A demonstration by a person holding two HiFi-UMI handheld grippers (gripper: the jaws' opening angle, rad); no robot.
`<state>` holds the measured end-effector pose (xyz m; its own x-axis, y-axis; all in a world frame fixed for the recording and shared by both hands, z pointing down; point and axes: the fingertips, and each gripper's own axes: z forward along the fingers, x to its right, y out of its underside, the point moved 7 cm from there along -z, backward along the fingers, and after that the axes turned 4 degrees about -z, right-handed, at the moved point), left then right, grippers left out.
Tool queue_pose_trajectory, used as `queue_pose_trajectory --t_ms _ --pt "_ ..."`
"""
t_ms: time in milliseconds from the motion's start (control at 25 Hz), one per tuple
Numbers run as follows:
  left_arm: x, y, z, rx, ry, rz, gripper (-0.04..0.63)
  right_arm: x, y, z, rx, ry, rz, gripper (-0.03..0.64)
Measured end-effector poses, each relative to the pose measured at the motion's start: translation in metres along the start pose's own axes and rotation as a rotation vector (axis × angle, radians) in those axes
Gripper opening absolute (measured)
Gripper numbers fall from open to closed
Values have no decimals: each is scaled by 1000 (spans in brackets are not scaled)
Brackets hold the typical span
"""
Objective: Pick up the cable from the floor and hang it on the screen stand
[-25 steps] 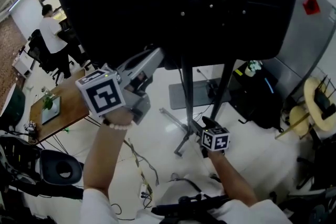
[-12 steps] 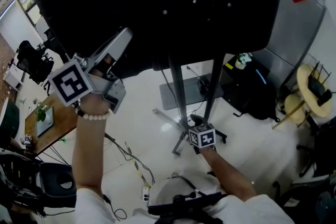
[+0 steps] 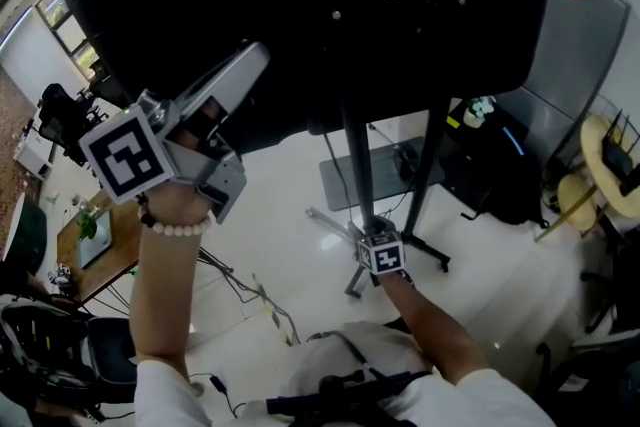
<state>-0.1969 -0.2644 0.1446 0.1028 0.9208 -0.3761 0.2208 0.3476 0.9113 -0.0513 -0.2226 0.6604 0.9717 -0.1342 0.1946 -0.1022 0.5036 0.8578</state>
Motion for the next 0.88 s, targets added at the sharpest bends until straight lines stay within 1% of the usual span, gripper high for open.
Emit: queue_pose_trajectory --t_ms 200,320,720,880 --pt "-2 -11 -10 -25 26 18 14 -21 -10 26 8 4 -4 234" --pt "-4 -9 -10 -33 31 21 15 -23 -11 33 10 14 -17 196" --pt "-10 -11 -12 -36 41 42 15 -24 9 58 -33 25 -29 189" --pt "-9 -12 -12 -36 49 46 15 -26 15 54 -40 26 -25 189"
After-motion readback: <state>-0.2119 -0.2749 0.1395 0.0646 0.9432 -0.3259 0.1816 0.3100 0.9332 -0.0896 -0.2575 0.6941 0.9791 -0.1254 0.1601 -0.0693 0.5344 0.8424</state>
